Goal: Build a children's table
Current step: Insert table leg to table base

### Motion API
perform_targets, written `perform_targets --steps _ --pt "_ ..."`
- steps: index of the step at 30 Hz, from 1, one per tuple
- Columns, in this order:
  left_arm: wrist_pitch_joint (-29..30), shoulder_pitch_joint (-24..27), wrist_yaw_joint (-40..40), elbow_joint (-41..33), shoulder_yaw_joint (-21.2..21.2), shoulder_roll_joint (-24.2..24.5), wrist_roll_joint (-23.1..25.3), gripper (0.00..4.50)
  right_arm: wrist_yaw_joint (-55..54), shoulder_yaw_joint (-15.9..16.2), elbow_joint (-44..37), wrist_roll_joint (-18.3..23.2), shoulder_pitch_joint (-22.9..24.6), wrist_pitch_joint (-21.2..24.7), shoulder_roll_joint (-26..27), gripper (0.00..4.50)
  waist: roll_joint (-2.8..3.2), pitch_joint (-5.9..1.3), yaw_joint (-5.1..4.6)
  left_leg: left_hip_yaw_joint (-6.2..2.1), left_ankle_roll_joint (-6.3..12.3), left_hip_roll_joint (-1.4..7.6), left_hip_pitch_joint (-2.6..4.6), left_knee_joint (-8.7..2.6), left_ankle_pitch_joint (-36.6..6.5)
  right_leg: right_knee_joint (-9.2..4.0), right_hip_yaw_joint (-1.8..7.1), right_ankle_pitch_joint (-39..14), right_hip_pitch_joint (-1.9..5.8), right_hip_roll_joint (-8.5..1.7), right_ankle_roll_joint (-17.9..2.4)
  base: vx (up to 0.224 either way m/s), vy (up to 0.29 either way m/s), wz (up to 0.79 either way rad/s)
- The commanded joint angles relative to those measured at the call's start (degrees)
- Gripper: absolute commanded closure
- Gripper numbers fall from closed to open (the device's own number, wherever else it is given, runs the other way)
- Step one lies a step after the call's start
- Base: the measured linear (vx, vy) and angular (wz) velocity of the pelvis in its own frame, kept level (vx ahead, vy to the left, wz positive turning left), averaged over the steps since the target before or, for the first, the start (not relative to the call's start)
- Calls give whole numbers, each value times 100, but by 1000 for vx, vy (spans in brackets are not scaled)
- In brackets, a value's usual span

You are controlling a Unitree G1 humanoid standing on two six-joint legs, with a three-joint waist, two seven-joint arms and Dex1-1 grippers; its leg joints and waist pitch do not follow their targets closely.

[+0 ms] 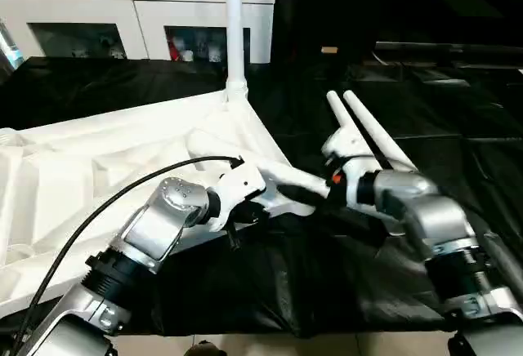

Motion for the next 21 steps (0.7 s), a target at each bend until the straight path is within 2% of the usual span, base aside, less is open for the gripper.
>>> perform_targets --steps 1,3,6,8,10,11,15,21 --pt "-206 -59 -78 -234 -43 92 79 450 -225 135 305 -279 -156 -159 -66 3 33 -447 -27 -125 -85 315 158 -391 -1244 -359 328 -1126 297 -471 -1056 0 0 0" --pt "-230 -47 -89 -236 -61 106 89 450 -234 171 477 -315 -209 -256 -46 29 34 -445 -35 -119 -70 310 163 -385 -1269 -362 328 -1116 291 -470 -1077 0 0 0" --pt "-271 -59 -82 -217 -73 109 104 450 -238 170 679 -352 -289 -352 2 42 26 -447 -31 -118 -42 313 161 -379 -1262 -357 332 -1099 300 -477 -1083 0 0 0" --pt "-279 -64 -63 -209 -67 104 113 450 -222 161 729 -357 -316 -380 15 76 21 -447 -29 -119 -29 320 164 -382 -1234 -347 331 -1060 301 -473 -1084 0 0 0" --pt "-340 -81 81 -166 -45 99 189 450 -196 137 808 -351 -367 -415 36 80 12 -446 -35 -118 -16 319 161 -380 -1235 -347 330 -1065 302 -470 -1091 0 0 0" --pt "-339 -94 143 -132 -20 93 197 405 -165 123 846 -323 -391 -441 50 94 17 -442 -35 -114 -10 318 163 -378 -1269 -357 330 -1108 298 -468 -1087 0 0 0" --pt "-333 -112 52 -175 68 154 104 388 -81 68 978 -287 -451 -548 84 123 -10 -427 -36 -116 -13 315 161 -381 -1358 -385 333 -1422 296 -487 -1016 0 0 0" --pt "-391 -155 113 -114 326 165 -36 323 -34 21 1127 -257 -463 -660 133 181 -9 -404 -47 -125 -75 306 178 -397 -1581 -427 331 -1888 278 -478 -889 0 0 0"
